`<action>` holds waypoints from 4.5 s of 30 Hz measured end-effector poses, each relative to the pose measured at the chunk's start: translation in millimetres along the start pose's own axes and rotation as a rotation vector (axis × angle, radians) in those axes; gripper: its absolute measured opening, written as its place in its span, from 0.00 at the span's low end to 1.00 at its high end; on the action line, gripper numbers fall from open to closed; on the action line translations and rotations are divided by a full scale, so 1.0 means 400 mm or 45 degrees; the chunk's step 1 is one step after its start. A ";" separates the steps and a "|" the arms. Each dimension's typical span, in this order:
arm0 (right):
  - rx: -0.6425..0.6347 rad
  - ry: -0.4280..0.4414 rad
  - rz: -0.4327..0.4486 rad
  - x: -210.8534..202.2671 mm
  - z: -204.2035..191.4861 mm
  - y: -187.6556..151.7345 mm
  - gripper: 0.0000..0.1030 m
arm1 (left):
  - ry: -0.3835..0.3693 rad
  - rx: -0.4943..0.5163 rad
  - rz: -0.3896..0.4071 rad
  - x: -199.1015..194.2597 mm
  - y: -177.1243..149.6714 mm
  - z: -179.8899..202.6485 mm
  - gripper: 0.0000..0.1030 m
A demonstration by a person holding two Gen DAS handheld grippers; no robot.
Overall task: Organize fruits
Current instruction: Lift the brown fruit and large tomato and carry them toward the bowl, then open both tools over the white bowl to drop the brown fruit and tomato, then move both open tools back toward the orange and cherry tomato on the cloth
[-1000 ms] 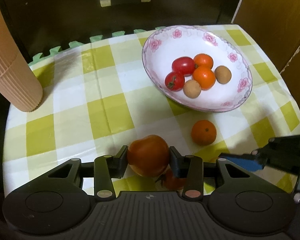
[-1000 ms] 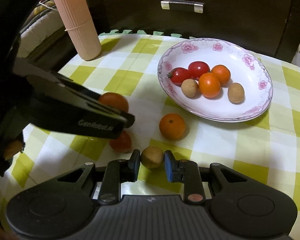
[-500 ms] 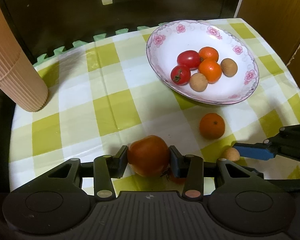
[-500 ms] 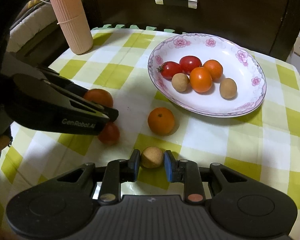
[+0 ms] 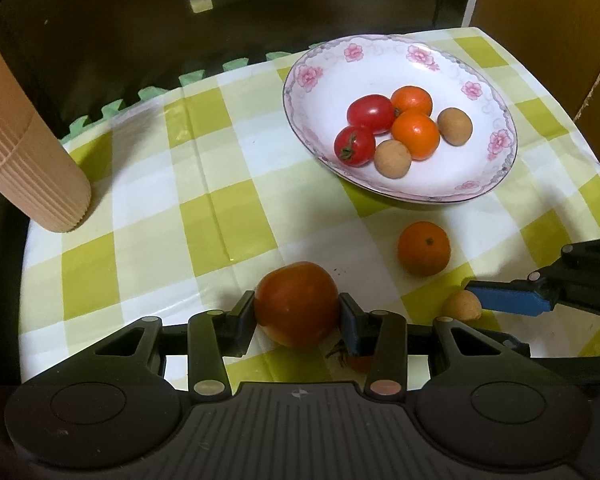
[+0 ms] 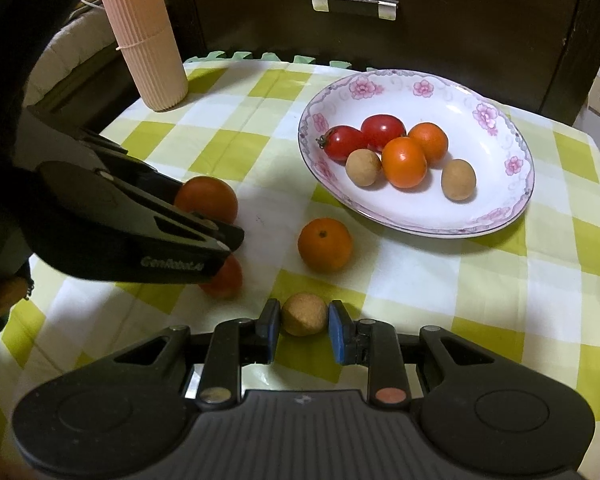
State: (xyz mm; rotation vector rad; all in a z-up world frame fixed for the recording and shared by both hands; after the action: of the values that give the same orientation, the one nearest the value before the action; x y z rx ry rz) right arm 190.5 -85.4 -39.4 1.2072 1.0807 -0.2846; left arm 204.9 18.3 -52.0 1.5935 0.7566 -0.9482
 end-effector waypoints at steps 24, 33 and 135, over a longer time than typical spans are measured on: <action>0.066 0.014 0.076 -0.037 0.015 0.025 0.25 | -0.054 0.009 0.064 -0.046 0.022 0.008 0.49; 0.100 0.004 0.107 -0.055 0.034 0.039 0.25 | -0.077 -0.036 0.086 -0.059 0.031 -0.003 0.49; 0.216 -0.024 0.169 -0.088 0.083 0.055 0.31 | -0.112 -0.150 0.141 -0.135 0.009 -0.020 0.68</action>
State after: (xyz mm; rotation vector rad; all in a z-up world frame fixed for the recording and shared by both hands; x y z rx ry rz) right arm 205.1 -117.2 0.5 1.4186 0.9699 -0.2889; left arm 183.7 25.4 -2.2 1.4663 0.6446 -0.8715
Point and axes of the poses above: each gripper's, at about its wrist camera, not at the fingertips, and x roughly the way its jaws point, z to its right, y to its top, the point moved 3 cm from there along x, roughly the way its jaws point, and after that the axes turned 2 degrees about x, right-handed, at the moved point
